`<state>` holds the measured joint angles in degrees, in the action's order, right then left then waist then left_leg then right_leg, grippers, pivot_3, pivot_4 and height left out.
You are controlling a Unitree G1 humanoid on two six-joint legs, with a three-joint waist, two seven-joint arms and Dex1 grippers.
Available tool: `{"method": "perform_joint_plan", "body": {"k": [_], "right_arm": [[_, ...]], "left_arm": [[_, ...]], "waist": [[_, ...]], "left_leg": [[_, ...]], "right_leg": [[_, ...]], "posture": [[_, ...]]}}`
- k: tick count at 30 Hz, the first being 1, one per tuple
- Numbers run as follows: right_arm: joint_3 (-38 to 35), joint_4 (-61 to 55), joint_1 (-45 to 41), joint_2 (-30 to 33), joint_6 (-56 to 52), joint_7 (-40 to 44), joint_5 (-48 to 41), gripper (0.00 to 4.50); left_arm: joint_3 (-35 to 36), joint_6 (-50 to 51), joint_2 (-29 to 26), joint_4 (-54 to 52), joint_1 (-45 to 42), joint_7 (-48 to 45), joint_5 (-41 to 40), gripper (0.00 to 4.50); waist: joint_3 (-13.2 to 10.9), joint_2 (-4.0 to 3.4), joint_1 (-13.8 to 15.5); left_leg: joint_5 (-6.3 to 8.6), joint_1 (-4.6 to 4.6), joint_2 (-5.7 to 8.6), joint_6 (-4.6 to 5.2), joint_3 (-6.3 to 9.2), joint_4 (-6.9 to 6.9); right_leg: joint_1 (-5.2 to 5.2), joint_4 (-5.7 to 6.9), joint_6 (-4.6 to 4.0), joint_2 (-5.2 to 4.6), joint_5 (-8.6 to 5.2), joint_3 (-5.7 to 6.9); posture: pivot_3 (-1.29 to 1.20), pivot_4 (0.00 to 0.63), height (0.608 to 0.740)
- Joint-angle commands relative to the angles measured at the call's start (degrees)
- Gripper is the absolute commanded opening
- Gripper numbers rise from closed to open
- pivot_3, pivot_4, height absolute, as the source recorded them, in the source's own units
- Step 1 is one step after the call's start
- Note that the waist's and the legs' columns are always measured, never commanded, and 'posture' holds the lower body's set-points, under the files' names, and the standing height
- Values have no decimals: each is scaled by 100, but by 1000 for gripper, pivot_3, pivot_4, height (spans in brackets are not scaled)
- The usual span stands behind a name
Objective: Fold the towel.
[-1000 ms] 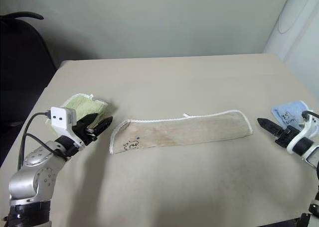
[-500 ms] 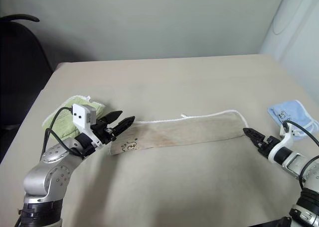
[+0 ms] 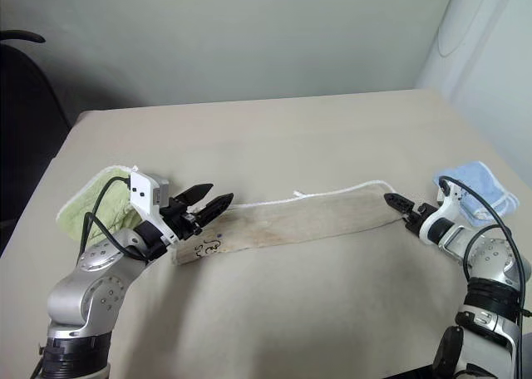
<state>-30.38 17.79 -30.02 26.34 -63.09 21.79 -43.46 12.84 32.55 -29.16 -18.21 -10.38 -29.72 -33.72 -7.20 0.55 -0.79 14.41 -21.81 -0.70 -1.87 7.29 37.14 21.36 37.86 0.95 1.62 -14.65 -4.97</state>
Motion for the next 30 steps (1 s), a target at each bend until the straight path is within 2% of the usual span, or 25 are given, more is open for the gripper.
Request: {"method": "perform_joint_plan", "body": {"k": [1,3,11,13,19,22,25,30], "right_arm": [[222,126,-68,11,39,112,89,3982],[230,138,-78,39,46,131,89,3514],[18,55,43,224,32,110,-4,557],[-90,21,96,327,46,84,-24,12],[-260,66,215,1118,244,300,92,12],[-89,190,194,1542,538,508,321,12],[404,82,168,1941,967,954,693,12],[1780,-944,192,2444,2055,1840,1601,12]], "left_arm": [[108,-82,-19,-289,28,6,-43,3249],[121,-91,-24,-284,41,5,-42,3249],[95,-159,-4,-206,45,-12,2,3249],[85,-174,-1,-189,46,-21,12,3249],[69,-193,8,-165,60,-38,24,3249],[40,-205,19,-148,66,-48,36,3249],[-13,-216,35,-114,43,-56,61,3249],[-74,-226,45,-61,-34,-84,96,3249]], "waist": [[0,0,0],[0,0,1],[-6,-9,43],[-5,-8,61],[-14,-22,192],[-14,-23,190],[-15,-24,182],[-19,-31,129]], "left_leg": [[0,0,0,0,0,0],[1,-2,0,0,1,-1],[4,-18,0,-4,0,-14],[5,-17,0,-5,1,-13],[7,-21,3,-2,1,-9],[7,-21,3,-3,0,-12],[8,-21,2,-5,-1,-14],[9,-20,1,-5,-5,-13]], "right_leg": [[0,0,0,0,0,0],[2,-1,0,0,0,0],[23,-1,-3,1,-4,0],[20,-5,-3,1,-5,0],[17,-6,0,-1,-6,-2],[18,-5,0,-1,-6,-2],[18,-5,1,0,-7,-2],[20,-3,2,4,-8,-3]], "posture": [[0,150,740],[0,150,740],[0,150,740],[0,150,740],[0,150,740],[0,150,740],[0,150,740],[0,150,740]]}}
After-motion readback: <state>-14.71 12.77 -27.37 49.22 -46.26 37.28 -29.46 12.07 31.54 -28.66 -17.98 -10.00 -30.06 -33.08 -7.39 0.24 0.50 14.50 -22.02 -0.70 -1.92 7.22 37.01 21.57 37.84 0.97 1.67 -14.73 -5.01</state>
